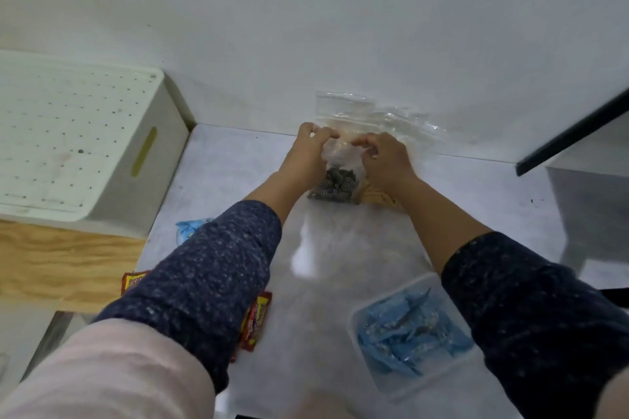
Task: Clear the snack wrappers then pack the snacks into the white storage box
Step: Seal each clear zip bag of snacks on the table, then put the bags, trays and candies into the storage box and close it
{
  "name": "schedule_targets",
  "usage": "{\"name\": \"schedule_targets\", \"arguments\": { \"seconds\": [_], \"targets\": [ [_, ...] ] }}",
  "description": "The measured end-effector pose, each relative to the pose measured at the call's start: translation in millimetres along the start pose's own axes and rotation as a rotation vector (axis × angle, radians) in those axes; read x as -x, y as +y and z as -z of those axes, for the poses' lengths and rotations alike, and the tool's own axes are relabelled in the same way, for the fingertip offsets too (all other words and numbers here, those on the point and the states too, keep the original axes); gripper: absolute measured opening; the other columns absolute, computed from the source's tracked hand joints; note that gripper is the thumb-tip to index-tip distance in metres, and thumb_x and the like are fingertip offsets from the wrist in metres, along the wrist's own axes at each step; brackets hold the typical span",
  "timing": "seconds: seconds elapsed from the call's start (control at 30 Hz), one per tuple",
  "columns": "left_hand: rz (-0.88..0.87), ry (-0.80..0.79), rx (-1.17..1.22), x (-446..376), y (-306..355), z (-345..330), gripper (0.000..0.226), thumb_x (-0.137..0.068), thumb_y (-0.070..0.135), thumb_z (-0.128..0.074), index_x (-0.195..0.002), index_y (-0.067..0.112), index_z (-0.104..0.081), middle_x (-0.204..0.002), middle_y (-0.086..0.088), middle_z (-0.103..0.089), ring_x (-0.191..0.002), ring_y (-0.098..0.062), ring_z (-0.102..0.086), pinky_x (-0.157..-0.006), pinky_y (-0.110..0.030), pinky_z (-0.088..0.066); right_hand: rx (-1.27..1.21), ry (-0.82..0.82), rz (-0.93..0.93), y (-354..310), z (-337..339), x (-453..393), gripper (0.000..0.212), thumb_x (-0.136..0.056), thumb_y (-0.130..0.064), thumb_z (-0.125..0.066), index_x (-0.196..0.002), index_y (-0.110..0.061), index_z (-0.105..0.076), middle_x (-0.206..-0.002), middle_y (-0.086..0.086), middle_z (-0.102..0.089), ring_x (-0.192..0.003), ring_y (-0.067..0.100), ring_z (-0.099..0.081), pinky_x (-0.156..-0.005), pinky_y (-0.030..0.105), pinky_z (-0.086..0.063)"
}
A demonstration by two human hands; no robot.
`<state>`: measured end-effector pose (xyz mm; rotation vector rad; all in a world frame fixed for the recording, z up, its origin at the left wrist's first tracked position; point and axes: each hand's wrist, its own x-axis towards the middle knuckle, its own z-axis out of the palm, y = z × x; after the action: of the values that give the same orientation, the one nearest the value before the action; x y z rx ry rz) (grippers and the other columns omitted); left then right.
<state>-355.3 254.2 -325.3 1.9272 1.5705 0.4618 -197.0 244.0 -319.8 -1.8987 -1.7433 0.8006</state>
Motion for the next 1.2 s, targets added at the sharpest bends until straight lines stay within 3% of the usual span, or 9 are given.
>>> {"name": "schedule_targets", "arguments": {
  "seconds": [0.1,0.13,0.27,0.57,0.73,0.93,1.2],
  "targets": [
    [0.066,-0.083,-0.096,3,2,14,0.065,-0.085,0.002,-0.062,-0.141,0.022,-0.037,-0.149,-0.008,-0.023,-0.121,-0.026,-0.048,-0.097,-0.033,-0.045,0.033,0.01,-0.01,-3,9,2,0.037,-0.088,0.001,-0.043,-0.114,-0.014,-0.066,-0.119,0.012,-0.055,-0.094,0.022,-0.059,-0.066,0.005,-0.038],
    [0.08,-0.108,-0.145,4,3,19,0.067,-0.086,0.006,-0.063,-0.144,0.02,-0.032,-0.151,-0.009,-0.023,-0.128,-0.027,-0.043,-0.102,-0.034,-0.04,0.046,0.003,-0.011,-5,13,3,0.037,-0.088,0.001,-0.045,-0.117,-0.012,-0.064,-0.122,0.013,-0.054,-0.098,0.023,-0.058,-0.067,0.006,-0.036],
    [0.128,-0.141,-0.341,14,8,43,0.063,-0.091,0.02,-0.057,-0.145,0.009,-0.027,-0.148,-0.013,-0.032,-0.136,-0.029,-0.033,-0.108,-0.036,-0.032,0.153,-0.034,-0.045,-20,34,12,0.046,-0.086,-0.007,-0.051,-0.132,-0.009,-0.052,-0.141,0.011,-0.045,-0.13,0.027,-0.044,-0.105,0.029,-0.036],
    [0.152,0.098,-0.524,94,-13,128,0.064,-0.094,0.049,-0.044,-0.137,0.002,-0.039,-0.139,-0.015,-0.042,-0.13,-0.029,-0.04,-0.102,-0.039,-0.039,0.409,-0.042,-0.003,-90,36,65,0.06,-0.089,-0.037,-0.055,-0.139,-0.005,-0.042,-0.145,0.015,-0.04,-0.134,0.031,-0.038,-0.107,0.037,-0.034],
    [0.267,0.218,-0.514,174,-58,182,0.062,-0.094,0.051,-0.041,-0.135,0.005,-0.042,-0.138,-0.013,-0.043,-0.127,-0.028,-0.042,-0.098,-0.039,-0.042,0.433,-0.082,0.105,-145,-5,105,0.062,-0.09,-0.036,-0.054,-0.141,-0.004,-0.039,-0.148,0.013,-0.036,-0.136,0.029,-0.035,-0.108,0.035,-0.033],
    [0.423,0.26,-0.495,258,-123,216,0.066,-0.095,0.049,-0.042,-0.14,0.002,-0.037,-0.144,-0.014,-0.037,-0.133,-0.028,-0.038,-0.103,-0.039,-0.038,0.424,-0.152,0.281,-202,-72,140,0.059,-0.093,-0.035,-0.05,-0.141,-0.003,-0.036,-0.146,0.015,-0.037,-0.133,0.029,-0.037,-0.106,0.035,-0.033],
    [0.563,0.285,-0.387,279,-169,223,0.072,-0.095,0.051,-0.04,-0.147,0.005,-0.023,-0.155,-0.012,-0.022,-0.142,-0.026,-0.023,-0.111,-0.038,-0.03,0.404,-0.271,0.422,-248,-133,132,0.061,-0.095,-0.035,-0.049,-0.146,-0.006,-0.03,-0.153,0.013,-0.029,-0.139,0.027,-0.03,-0.111,0.034,-0.028]
  ]
}}
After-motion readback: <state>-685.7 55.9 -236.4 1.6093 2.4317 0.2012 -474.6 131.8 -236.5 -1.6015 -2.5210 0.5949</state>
